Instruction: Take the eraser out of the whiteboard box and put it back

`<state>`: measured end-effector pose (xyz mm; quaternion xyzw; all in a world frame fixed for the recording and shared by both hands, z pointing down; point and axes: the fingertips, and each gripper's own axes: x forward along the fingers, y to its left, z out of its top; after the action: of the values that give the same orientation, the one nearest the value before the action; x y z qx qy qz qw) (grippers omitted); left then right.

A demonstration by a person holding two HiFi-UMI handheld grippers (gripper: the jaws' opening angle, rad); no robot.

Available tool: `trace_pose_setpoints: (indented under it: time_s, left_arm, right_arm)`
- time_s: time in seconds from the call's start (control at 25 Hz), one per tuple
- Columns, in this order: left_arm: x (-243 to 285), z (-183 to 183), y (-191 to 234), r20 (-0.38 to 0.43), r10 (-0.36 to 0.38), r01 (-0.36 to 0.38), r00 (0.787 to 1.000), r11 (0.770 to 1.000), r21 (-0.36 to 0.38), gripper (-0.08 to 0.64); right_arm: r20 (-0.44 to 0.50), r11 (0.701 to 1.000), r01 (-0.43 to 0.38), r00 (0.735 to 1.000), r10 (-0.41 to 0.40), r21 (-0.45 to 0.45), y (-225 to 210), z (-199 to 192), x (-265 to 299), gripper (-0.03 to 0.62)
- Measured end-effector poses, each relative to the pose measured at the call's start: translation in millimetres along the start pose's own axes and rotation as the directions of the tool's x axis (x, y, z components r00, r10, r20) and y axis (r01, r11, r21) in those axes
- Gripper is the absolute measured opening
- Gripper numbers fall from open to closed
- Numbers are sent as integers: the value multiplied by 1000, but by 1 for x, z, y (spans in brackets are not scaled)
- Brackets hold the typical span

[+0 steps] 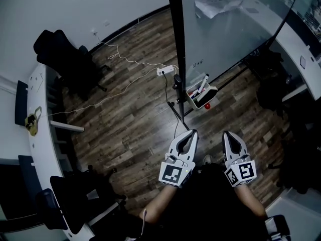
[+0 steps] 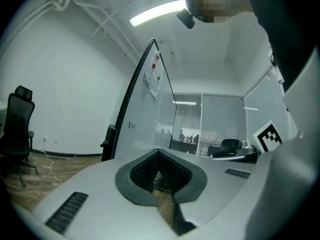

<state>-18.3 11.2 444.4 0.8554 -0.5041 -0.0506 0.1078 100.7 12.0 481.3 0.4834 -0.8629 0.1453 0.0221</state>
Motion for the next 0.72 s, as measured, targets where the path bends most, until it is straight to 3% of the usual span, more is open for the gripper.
trace_pose_setpoints:
  time_s: [0.44,0.72]
  left_arm:
    - [3,-5,-29,-27,26,-25,999,999,40,5]
    - [4,-4,-44,2,15,-15,1000,999,31,5]
  right_arm:
    - [50,998,-18,999,15,59,-14,3,-28,15]
    - [49,999,-21,999,19,32,-20,6,-37,15]
